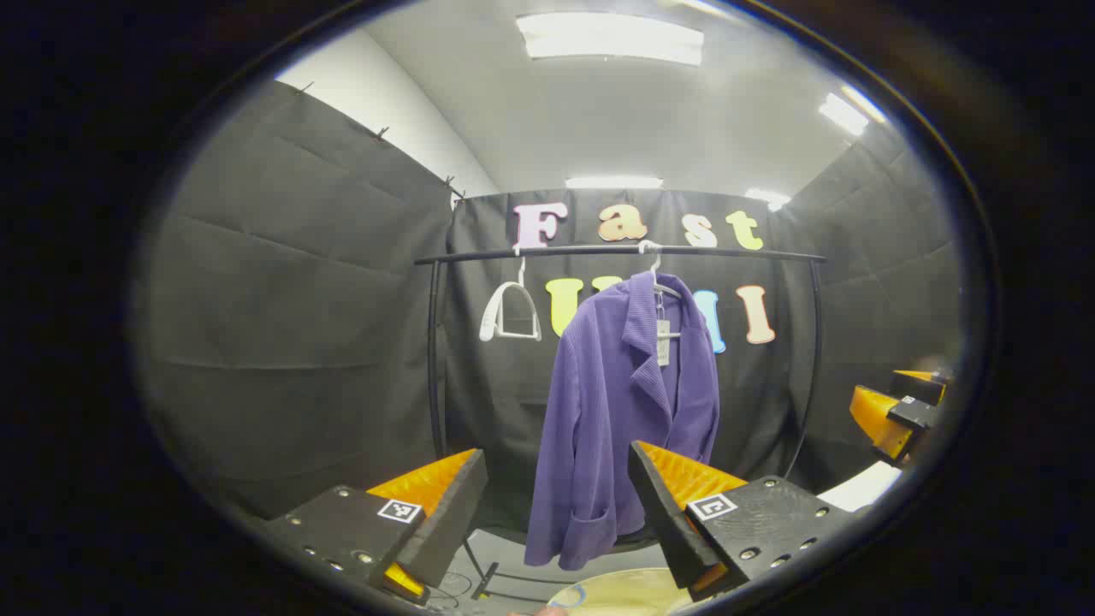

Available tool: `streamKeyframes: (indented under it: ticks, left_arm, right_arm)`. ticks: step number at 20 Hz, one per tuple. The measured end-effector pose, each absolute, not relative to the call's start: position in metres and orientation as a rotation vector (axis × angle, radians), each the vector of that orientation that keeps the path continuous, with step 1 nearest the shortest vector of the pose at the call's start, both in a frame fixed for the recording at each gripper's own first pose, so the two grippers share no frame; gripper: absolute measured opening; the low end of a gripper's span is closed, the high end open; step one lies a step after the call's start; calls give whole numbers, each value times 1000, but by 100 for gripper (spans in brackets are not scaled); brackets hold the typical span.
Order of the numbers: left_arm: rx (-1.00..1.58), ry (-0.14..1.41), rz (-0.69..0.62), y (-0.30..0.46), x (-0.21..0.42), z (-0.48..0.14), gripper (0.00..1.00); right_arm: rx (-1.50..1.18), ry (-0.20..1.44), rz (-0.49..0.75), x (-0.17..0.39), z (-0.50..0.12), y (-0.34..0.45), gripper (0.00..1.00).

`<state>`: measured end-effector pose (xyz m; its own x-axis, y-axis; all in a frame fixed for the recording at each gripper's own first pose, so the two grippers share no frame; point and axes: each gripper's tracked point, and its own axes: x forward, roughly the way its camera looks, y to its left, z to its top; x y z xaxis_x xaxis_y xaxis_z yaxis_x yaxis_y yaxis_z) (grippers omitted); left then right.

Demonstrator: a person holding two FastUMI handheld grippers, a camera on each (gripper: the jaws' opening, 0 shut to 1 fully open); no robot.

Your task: Grasp the clothes on the hanger with both hands and then place them into the laundry hamper below.

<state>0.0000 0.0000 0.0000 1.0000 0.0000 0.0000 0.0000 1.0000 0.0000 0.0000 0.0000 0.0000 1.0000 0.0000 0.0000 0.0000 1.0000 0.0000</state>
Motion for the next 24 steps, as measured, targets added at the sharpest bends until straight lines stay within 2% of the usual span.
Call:
streamKeyframes:
  ticks: [7,8,11,12,15,16,22,24]
  left_arm:
    - [10,-13,-3,-4,6,2,96]
    - [10,-13,-3,-4,7,3,100]
    - [9,-9,-6,-4,3,1,100]
    - [11,-10,-6,-4,2,2,96]
    - [12,-10,-7,-6,4,3,96]
    - [13,-9,-7,-8,5,3,100]
    - [29,-12,2,-25,21,12,100]
    - [32,-21,7,-31,27,19,96]
  right_arm:
    - [2,11,16,-2,1,-2,95]
    - [1,10,18,-3,1,-2,95]
    - [-1,6,22,-3,2,-1,95]
    - [-1,5,22,-2,2,-1,95]
    - [-1,9,23,-1,1,0,95]
    - [1,10,25,-1,2,0,95]
    - [20,14,47,2,4,2,95]
    - [35,2,65,3,6,1,95]
